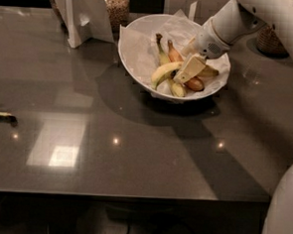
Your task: Pick banana from white bowl
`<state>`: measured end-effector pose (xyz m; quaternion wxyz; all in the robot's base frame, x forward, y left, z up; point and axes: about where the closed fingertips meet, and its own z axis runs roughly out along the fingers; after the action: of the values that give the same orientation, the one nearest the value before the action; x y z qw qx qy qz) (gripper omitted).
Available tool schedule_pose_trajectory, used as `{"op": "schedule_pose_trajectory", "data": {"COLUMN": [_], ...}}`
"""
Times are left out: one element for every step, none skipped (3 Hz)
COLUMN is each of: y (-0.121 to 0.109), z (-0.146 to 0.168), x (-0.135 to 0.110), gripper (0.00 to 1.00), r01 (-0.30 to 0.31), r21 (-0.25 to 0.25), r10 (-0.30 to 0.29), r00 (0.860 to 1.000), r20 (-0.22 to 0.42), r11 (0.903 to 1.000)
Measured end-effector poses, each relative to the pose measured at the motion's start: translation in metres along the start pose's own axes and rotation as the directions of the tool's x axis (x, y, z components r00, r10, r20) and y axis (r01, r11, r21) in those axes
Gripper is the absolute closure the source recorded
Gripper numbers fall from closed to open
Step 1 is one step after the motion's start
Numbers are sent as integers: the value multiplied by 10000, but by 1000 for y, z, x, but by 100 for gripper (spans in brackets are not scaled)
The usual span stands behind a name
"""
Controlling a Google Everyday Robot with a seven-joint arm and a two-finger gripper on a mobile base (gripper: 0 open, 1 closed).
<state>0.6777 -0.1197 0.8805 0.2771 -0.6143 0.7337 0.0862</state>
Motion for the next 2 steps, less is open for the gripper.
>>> {"op": "schedule_pose_trajectory", "data": {"y": [0,-1], "z": [1,-3], "x": [7,5], "gripper": [54,77], "r01": [-78,-77], "r21": [-59,-57], "r10": [77,75], "r00": [9998,9998], "r20": [-180,-181], "r11": [10000,10000]}}
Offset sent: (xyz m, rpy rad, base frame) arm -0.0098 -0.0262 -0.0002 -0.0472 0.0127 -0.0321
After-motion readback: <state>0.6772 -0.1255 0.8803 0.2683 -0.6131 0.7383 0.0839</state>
